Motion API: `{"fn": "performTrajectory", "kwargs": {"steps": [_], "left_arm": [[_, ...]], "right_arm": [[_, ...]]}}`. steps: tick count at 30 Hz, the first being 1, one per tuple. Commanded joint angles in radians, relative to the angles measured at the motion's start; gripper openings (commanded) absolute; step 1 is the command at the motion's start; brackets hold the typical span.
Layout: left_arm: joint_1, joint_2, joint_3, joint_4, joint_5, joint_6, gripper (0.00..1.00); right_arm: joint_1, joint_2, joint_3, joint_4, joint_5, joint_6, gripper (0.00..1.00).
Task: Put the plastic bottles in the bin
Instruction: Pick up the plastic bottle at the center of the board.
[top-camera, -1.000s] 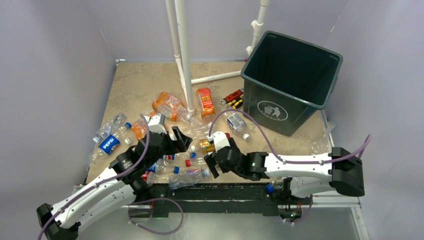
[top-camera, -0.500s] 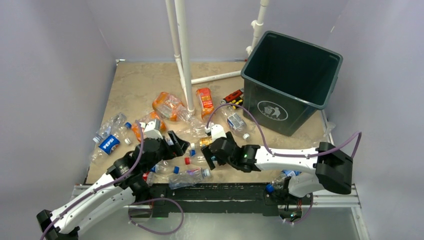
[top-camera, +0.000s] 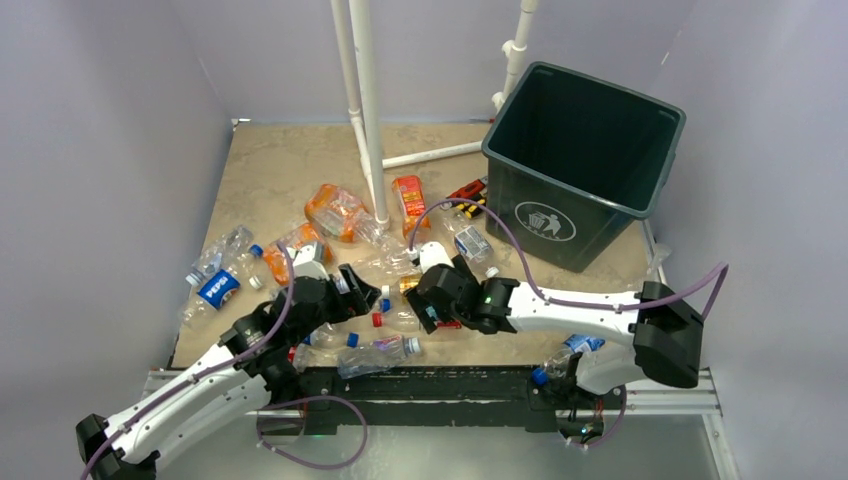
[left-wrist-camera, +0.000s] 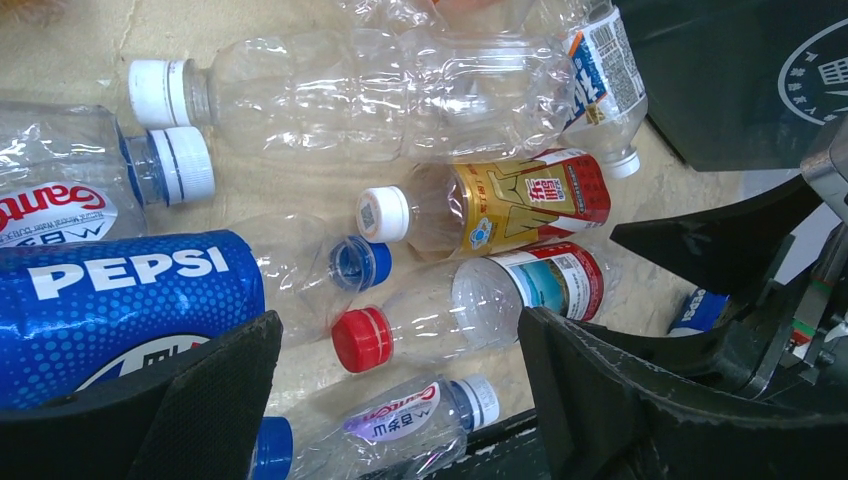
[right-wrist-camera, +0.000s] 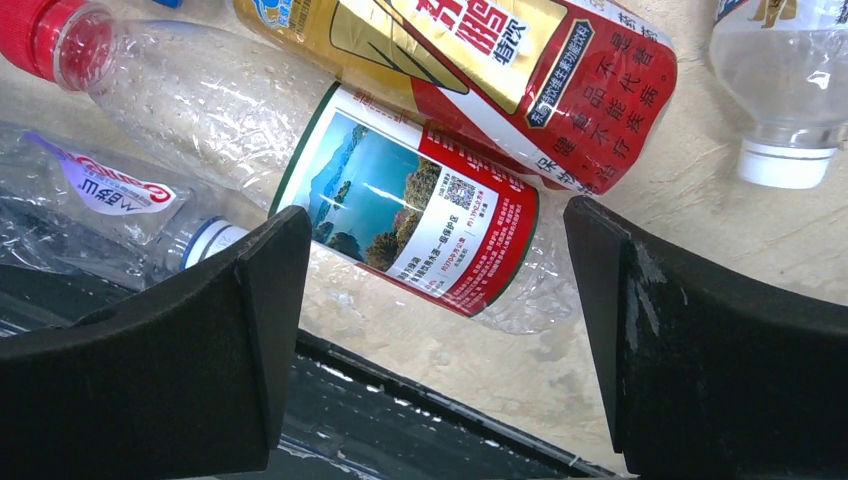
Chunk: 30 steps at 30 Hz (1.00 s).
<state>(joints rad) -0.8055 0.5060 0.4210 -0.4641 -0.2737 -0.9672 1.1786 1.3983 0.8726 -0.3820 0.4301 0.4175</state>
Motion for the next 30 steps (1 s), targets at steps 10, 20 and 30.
{"fn": "performTrajectory", "kwargs": {"steps": [10, 20, 30], "left_arm": [[0.002, -0.009, -0.003, 0.008, 0.029, -0.021, 0.88], [0.001, -0.037, -0.006, -0.011, 0.03, -0.029, 0.88], [0.002, 0.006, -0.025, 0.012, 0.051, -0.036, 0.87]], "right_arm": [[0.007, 0.066, 0.115, -0.053, -0.046, -0.154, 0.94], [0.016, 0.037, 0.13, -0.071, -0.076, -0.171, 0.92], [0.026, 0.082, 0.114, -0.05, -0.184, -0.248, 0.85]]}}
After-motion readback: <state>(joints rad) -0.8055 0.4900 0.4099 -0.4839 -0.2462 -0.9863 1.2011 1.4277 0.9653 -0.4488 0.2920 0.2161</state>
